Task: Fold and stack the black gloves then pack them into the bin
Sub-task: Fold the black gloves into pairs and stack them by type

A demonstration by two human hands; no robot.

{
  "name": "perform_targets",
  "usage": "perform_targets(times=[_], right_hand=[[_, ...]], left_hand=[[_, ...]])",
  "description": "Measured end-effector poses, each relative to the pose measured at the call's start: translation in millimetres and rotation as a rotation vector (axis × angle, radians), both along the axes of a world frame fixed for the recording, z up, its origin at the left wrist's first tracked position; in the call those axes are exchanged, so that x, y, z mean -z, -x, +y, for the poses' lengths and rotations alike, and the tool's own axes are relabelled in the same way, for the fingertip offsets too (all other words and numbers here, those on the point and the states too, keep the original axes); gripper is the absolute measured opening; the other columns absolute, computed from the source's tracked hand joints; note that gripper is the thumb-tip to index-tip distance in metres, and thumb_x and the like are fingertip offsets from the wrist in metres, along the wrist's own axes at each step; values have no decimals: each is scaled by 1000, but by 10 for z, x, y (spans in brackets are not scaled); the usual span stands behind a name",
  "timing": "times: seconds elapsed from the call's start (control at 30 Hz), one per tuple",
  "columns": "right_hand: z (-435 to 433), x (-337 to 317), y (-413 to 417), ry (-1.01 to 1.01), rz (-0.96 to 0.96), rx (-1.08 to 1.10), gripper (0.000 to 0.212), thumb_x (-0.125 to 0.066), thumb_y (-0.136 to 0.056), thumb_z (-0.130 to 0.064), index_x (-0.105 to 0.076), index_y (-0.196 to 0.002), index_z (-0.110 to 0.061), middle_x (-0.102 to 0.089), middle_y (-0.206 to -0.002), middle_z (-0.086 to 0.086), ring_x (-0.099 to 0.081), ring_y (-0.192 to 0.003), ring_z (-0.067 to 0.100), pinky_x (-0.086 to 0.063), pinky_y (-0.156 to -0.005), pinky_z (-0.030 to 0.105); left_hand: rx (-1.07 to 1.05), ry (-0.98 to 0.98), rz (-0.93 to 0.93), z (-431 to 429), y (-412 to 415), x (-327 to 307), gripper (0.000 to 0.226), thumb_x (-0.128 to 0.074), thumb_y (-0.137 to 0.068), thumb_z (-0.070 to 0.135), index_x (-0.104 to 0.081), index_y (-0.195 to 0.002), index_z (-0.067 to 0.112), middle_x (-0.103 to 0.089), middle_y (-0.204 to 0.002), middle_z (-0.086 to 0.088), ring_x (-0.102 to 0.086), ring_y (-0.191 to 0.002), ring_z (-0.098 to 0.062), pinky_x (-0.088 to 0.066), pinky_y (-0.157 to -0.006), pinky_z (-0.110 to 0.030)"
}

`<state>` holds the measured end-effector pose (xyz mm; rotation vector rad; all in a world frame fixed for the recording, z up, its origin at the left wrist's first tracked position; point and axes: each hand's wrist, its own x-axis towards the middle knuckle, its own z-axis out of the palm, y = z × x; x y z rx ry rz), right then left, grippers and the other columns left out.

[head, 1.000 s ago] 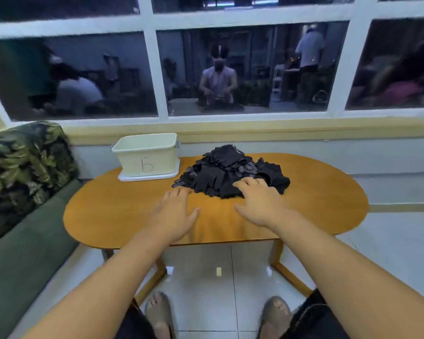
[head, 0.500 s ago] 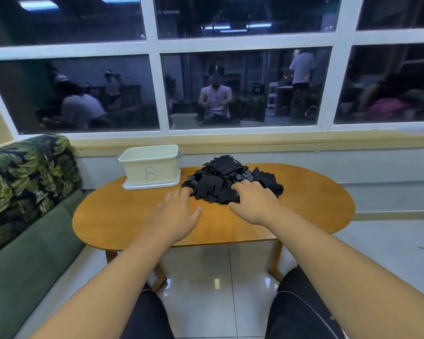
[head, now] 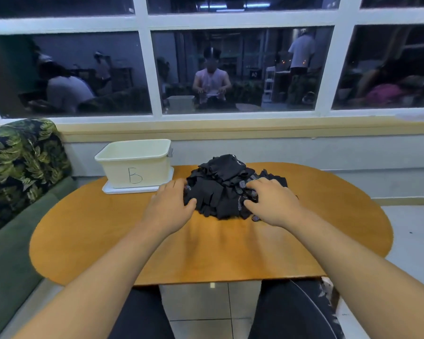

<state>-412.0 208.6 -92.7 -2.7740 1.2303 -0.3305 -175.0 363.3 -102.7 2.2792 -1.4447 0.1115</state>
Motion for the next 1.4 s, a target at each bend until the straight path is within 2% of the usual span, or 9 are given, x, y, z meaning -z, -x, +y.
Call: perform_targets(times=[0.4, 0.63, 0.73, 0.83, 0.93, 1.13, 1.2, 1.27, 1.4], right_hand=[[-177, 274, -9, -34, -175, -12, 48, -55, -104, -47, -53, -150, -32, -53, -146, -7, -47, -135, 22, -50, -99, 44], [-272, 385, -246, -65, -165, -98, 56, -59, -102, -45, -47, -156, -36, -43, -161, -9, -37, -147, 23, -41, -116, 51], [-357, 362, -418, 1, -43, -162, 57, -62, -98, -46, -50, -154, -41, -41, -164, -12, -32, -151, 21, -34, -119, 53], [-400, 390, -551, 125, 3, -165, 39, -59, -102, -45, -65, -140, -42, -55, -152, -15, -40, -144, 18, -29, -119, 47], [-343, 411, -587, 187, -189, -148, 28, -56, -106, -43, -72, -129, -38, -67, -134, -17, -52, -132, 16, -33, -117, 42], [185, 114, -376, -181, -720, -183, 16, -54, -109, -47, -62, -106, -34, -72, -95, -12, -68, -92, 10, -59, -79, 47], [356, 56, -337, -310, -823, -184, 18, -56, -109, -46, -65, -104, -31, -76, -96, -10, -72, -92, 10, -62, -81, 50], [498, 46, -321, -478, -905, -165, 22, -58, -109, -45, -69, -105, -26, -79, -96, -3, -76, -91, 20, -63, -85, 56], [711, 224, -234, -658, -916, -106, 30, -55, -111, -42, -73, -101, -20, -79, -95, 6, -76, -90, 28, -61, -89, 56]], left_hand=[[83, 23, 38, -134, 207, 158, 58, -56, -102, 49, -45, -153, 24, -55, -147, 2, -47, -138, -22, -48, -107, -44], [76, 20, 117, -264, 144, 353, 56, -57, -101, 49, -46, -151, 27, -56, -144, 5, -49, -136, -20, -51, -107, -48], [74, 16, 165, -280, 136, 474, 55, -58, -102, 46, -46, -152, 26, -54, -147, 5, -46, -139, -19, -49, -110, -46], [80, 53, 187, -258, 153, 540, 52, -58, -103, 44, -48, -152, 27, -54, -148, 8, -45, -140, -16, -48, -111, -43], [109, 144, 245, -207, 151, 557, 48, -59, -104, 43, -49, -150, 30, -53, -146, 13, -45, -140, -10, -47, -113, -40], [247, 377, 619, -21, 298, 394, 50, -62, -105, 47, -44, -152, 45, -54, -144, 28, -50, -136, 4, -47, -108, -24], [309, 448, 776, 68, 436, 312, 44, -62, -106, 40, -50, -148, 44, -60, -138, 28, -56, -131, 6, -53, -102, -21], [335, 514, 783, 158, 565, 296, 36, -63, -107, 31, -56, -142, 37, -66, -132, 25, -59, -127, 6, -55, -97, -18], [275, 584, 1009, 291, 682, 433, 28, -65, -106, 13, -62, -131, 24, -75, -122, 8, -71, -118, -12, -60, -94, -32]])
